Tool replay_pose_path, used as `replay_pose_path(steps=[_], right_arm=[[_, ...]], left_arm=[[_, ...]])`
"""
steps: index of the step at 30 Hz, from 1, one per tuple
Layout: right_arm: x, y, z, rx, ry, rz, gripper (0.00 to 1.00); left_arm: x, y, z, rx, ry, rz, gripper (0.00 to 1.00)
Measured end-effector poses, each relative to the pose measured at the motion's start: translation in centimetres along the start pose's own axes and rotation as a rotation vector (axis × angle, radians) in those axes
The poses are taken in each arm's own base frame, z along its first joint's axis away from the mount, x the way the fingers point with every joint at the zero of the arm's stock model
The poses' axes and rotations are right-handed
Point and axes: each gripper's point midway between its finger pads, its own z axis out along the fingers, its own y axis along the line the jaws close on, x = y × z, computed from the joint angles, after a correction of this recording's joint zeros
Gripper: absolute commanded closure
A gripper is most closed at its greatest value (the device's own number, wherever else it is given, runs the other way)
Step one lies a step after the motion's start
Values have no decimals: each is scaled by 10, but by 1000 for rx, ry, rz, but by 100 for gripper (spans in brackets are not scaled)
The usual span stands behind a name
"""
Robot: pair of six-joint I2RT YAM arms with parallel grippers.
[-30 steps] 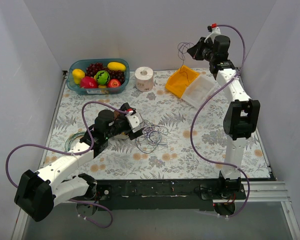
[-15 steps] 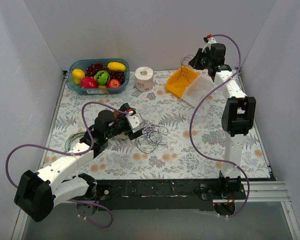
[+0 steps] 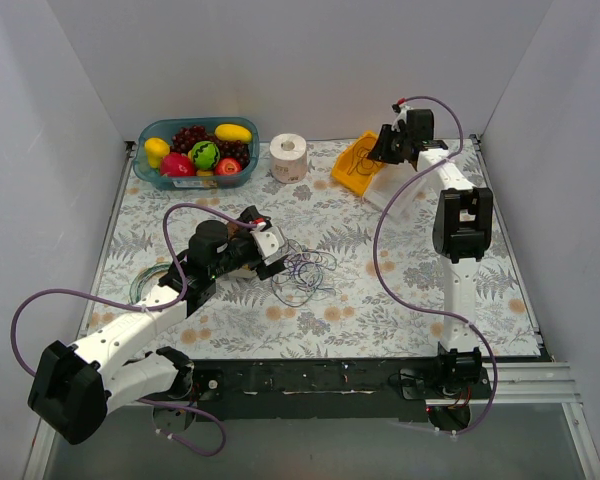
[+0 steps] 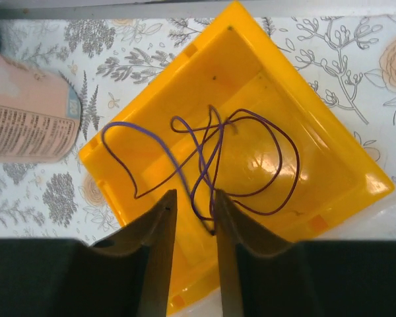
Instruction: Untangle the cables
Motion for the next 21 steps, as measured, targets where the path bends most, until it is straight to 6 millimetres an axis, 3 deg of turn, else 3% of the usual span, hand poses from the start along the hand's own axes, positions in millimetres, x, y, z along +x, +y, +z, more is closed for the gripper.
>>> replay_pose_path(steps=[5,8,14,21], right_arm=[[-6,5,-3,-20,-14,-26,28],[-11,7,-7,-19,-24,-47,20],[-36,14,-26,2,-80,-102,8],[-79,32,-64,24,-182,-183,5]], left_arm=[[0,1,0,-4,0,1,2],[0,1,0,-4,1,1,2],[0,1,0,-5,0,7,2],[2,-3,-1,6,9,-38,2]])
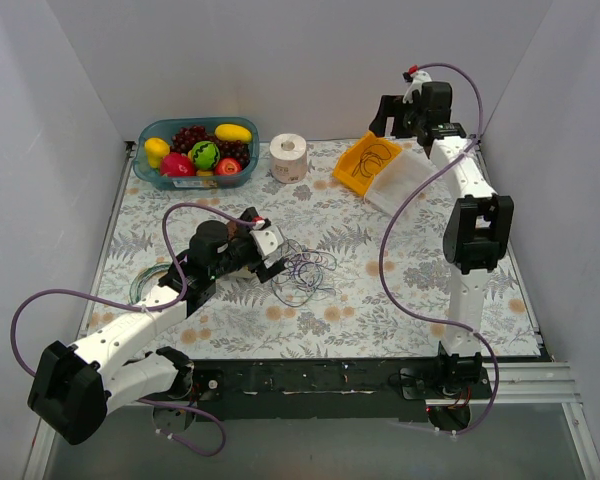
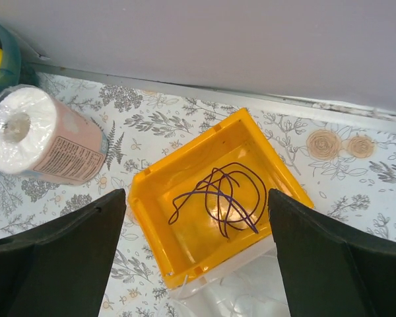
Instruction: Untangle the cables
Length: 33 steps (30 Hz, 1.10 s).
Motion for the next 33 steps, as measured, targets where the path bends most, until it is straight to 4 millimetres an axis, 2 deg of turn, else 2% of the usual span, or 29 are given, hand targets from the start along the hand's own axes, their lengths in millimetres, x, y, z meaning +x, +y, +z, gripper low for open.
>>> replay_pose_path(steps=[3,6,10,12,14,18,21,23,25,30,33], right_arm=[[-21,8,-18,2,-40,-36,4],[-34,28,-47,-39,-67,-69,4],[-22,71,-102,-160,-66,-108,10],[1,106,-131,-270,-60,-152,14],[29,137,-148,-374,-36,-196,17],[124,200,-177,-599,92,-300,18],[189,232,-188,-714,203,-369,16],[213,242,-192,-747,252,-401,17],[223,247,-188,-759,270,-427,18],[243,239,-162,-719,331,-448,22],[257,236,-150,-705,371,-458,28]], left_arm=[[5,-9,-1,32,18,-59,2],[9,-20,-1,73,27,-116,3],[20,-37,0,126,42,-180,4],[27,-43,3,144,56,-209,4],[33,-48,4,151,66,-238,4],[38,-52,5,147,67,-292,5],[41,-55,5,140,61,-316,5],[46,-57,4,137,67,-325,6],[52,-60,3,134,80,-335,6],[56,-60,1,123,91,-343,6],[56,-59,0,115,89,-345,6]])
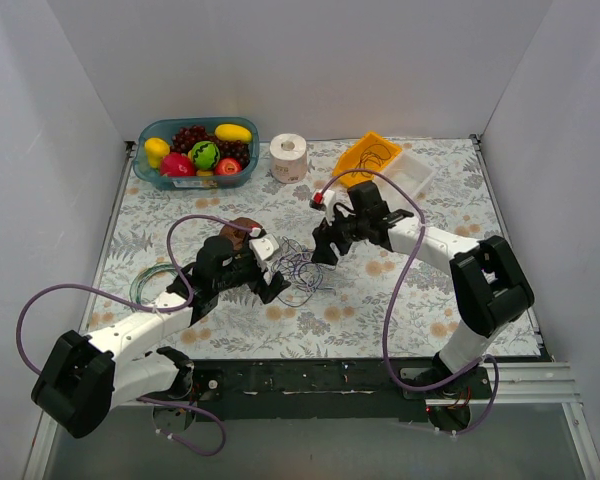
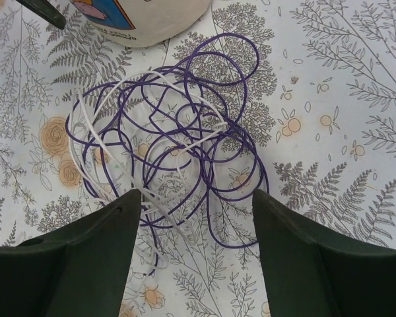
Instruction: Untangle the cables
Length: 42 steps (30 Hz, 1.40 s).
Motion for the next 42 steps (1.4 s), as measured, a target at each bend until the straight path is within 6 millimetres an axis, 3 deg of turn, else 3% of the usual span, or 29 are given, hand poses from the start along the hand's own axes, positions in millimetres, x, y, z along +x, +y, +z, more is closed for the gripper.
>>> replay_pose_path(steps=[3,4,7,13,17,25,33,38,42], right_arm=[[4,1,9,-12,22,-8,47],[5,1,11,-14,25,-10,65],[0,3,14,-22,24,-22,97],[-30,3,7,-17,-16,-47,99],[-62,13,-13,-12,-52,-96,99],[-176,72,-90,-7,-270,-322,99],[-260,124,-178,12,-538,-479,99],[-289,150,-219,20,-691,-547,99],[-301,151,-228,37,-728,-545,99]], left_arm=[[0,1,-1,-4,-2,0,6],[0,1,0,-4,-2,1,6],[-1,1,0,-6,-6,2,7],[-1,0,-1,2,-10,15,9],[-3,-1,-1,15,-20,44,9],[-13,-2,1,44,-64,154,8],[-19,-3,2,60,-91,200,8],[-20,-3,2,61,-93,213,7],[-21,-4,2,68,-98,219,6]])
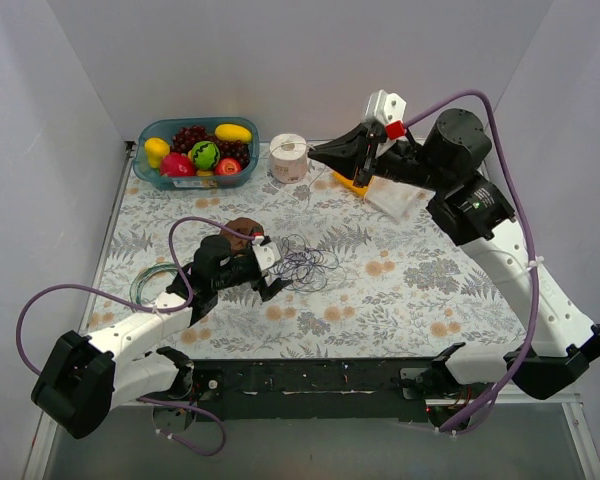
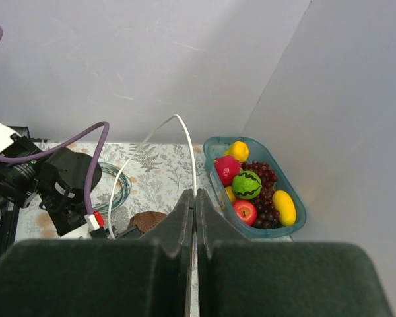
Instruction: Untangle the cables
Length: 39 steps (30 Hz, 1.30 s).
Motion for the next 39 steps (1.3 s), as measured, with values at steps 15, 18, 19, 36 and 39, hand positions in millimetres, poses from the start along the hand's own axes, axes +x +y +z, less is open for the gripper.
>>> replay_pose_path(steps=[15,18,19,36,39], right_arm=[[-78,-34,11,87,-152,-40,99],[-88,-36,13,88,-183,-38,99],[-88,-36,15,86,-186,-30,99],[-18,-106,-3,366,-11,46,99],[20,-145,-32,493,65,102,99]], left_arm=[[-59,3,21,58,-187,-45,5],[-100,9,27,65,-297,-61,16],[-112,11,28,67,-328,-65,31],[-113,5,33,69,-319,-129,37],[-100,3,31,62,-287,-136,37]])
